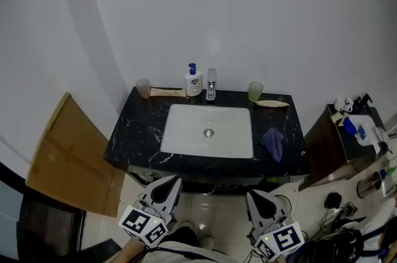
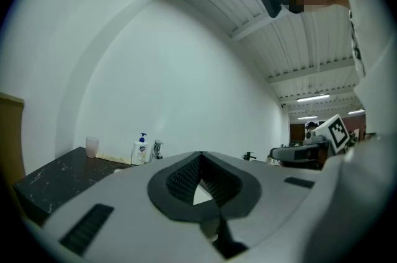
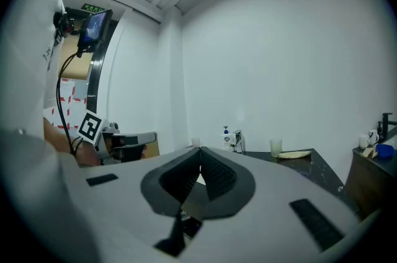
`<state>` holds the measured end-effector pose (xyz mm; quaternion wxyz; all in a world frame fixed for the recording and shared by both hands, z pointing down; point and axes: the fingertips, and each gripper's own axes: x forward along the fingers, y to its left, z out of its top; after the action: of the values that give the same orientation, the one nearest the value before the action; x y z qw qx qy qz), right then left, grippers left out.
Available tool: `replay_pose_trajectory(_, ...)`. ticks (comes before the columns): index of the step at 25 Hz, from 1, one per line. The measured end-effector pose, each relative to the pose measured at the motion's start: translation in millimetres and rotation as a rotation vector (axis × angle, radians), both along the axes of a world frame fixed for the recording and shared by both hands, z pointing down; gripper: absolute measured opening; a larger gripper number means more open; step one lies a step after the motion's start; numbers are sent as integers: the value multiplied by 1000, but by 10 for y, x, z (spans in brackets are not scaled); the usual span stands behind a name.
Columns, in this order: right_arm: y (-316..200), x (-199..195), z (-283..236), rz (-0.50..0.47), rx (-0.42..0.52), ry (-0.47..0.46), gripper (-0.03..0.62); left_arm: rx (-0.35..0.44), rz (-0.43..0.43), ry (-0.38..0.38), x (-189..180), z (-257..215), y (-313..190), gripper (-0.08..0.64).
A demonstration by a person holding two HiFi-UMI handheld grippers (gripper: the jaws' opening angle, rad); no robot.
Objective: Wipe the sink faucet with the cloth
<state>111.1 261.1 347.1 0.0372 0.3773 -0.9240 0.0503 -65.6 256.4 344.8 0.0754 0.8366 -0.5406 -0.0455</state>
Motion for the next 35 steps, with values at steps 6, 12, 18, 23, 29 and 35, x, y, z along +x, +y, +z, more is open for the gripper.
replay_pose_trajectory(6,-201,-78,41,-11,-14,5,5,-9,7,9,-35,68,-234,2)
replay_pose_trajectory(12,-602,-194,144,-16,-40,6,5,-20,25,6,-119,86,-691,2)
replay_pose_trajectory(18,-1188,-401,67,16,-27,13,5,-11,72,6,-303,45,-1331,2)
replay_pose_trajectory(23,-1665,-589,-24,59,-11,10,5,-1,129,7,-408,-39,-1876,2)
replay_pose_trajectory(29,-2048,-774,-27,99,-14,5,5,-5,196,18,-486,-21,-2293,2)
replay_pose_trajectory(35,-2355,-844,13,145,-15,-2,5,-15,233,21,-573,54,-2597,2)
